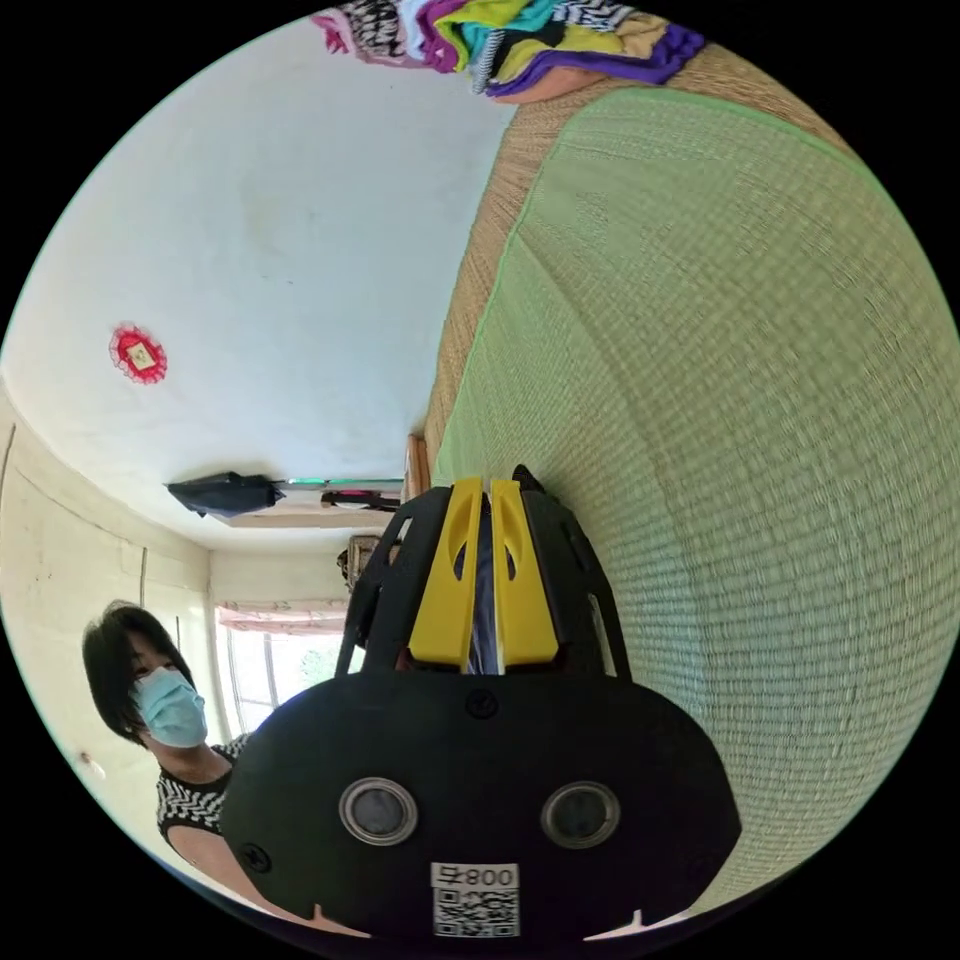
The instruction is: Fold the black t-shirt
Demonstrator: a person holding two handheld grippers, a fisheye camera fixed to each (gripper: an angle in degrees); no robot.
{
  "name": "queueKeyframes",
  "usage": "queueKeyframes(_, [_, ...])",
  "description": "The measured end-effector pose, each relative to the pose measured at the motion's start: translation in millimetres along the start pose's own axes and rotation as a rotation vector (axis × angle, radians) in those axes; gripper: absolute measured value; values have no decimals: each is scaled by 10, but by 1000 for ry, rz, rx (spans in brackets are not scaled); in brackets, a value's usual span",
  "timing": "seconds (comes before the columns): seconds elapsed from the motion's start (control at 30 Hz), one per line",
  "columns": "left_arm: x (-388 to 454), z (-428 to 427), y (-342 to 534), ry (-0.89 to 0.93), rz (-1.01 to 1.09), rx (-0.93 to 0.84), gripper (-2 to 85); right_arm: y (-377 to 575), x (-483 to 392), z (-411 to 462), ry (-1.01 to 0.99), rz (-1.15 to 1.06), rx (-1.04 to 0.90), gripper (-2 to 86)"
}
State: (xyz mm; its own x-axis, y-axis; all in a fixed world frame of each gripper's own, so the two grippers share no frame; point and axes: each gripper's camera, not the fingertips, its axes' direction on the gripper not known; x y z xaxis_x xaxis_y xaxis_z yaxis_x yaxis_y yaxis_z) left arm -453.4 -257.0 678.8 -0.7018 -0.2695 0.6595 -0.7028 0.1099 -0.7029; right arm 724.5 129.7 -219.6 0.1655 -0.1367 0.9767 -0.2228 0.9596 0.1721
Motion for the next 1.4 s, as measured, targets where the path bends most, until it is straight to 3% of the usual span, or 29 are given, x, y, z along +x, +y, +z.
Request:
queueKeyframes(0.17, [183,661,252,-122,96,-257,3,282,-325,515,253,-151,-171,3])
queueKeyframes(0.47, [189,1111,246,-315,150,-338,1,465,-429,1219,578,-276,-291,0])
queueKeyframes(0.73, [132,1223,284,-377,188,-358,1,591,-469,1492,670,-358,-288,1])
queueKeyframes(1.4, [53,1144,489,-374,266,-242,0,515,-220,1482,535,-381,-190,0])
